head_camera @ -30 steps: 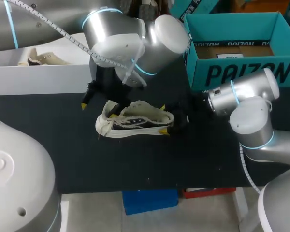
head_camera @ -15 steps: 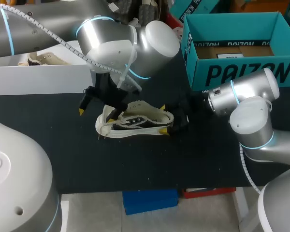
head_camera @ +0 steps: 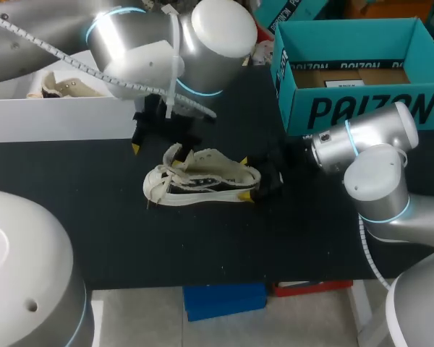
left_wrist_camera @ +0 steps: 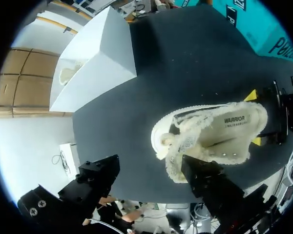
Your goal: Take the shoe out of the shoebox, open the shoe tongue, remove and reinsert the insole, then place the shoe into the shoebox
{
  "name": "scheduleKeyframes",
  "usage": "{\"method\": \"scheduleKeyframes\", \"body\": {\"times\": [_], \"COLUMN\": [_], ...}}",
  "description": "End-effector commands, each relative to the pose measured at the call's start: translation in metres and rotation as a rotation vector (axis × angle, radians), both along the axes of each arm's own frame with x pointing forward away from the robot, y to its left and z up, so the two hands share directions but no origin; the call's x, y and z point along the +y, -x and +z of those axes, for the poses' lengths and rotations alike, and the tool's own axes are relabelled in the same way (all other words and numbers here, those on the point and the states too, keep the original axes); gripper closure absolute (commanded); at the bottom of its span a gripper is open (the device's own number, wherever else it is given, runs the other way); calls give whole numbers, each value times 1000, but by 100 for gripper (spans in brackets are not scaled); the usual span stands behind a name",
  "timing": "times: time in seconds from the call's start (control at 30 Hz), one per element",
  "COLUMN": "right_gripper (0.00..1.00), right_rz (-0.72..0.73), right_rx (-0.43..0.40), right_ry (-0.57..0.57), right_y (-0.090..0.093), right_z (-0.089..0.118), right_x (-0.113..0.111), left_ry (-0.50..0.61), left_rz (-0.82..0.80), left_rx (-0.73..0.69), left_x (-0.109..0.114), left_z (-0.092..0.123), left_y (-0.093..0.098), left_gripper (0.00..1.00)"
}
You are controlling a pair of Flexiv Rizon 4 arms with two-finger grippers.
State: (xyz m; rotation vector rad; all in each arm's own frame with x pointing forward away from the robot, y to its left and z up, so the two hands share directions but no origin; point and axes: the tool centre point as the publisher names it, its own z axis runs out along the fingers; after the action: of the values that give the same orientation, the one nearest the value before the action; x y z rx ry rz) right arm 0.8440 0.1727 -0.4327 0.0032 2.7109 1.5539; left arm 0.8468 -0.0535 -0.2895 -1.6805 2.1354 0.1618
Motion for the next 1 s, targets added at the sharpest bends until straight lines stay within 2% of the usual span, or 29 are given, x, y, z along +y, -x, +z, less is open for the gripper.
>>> {"method": "scheduleKeyframes", "body": {"times": [0.03,0.13,0.37,0.47,1.0], "right_gripper": [100,100,100,100,100], "right_rz": [-1,-1,-1,-1,-1], "right_rx": [0,0,0,0,0], "right_ry": [1,1,1,1,1], "right_y": [-1,-1,-1,-1,-1], "right_z": [-2,-2,-2,-2,-2], "right_x": [0,0,0,0,0], "left_ry": [573,727,877,932,932], "left_rz": [-638,-910,-1047,-1109,-1109], "left_rx": [55,163,305,329,329], "left_x": [3,-14,-51,-51,-51], "left_z": [37,46,43,43,43], "left_y": [8,12,4,4,4], "left_gripper": [100,100,100,100,100]}}
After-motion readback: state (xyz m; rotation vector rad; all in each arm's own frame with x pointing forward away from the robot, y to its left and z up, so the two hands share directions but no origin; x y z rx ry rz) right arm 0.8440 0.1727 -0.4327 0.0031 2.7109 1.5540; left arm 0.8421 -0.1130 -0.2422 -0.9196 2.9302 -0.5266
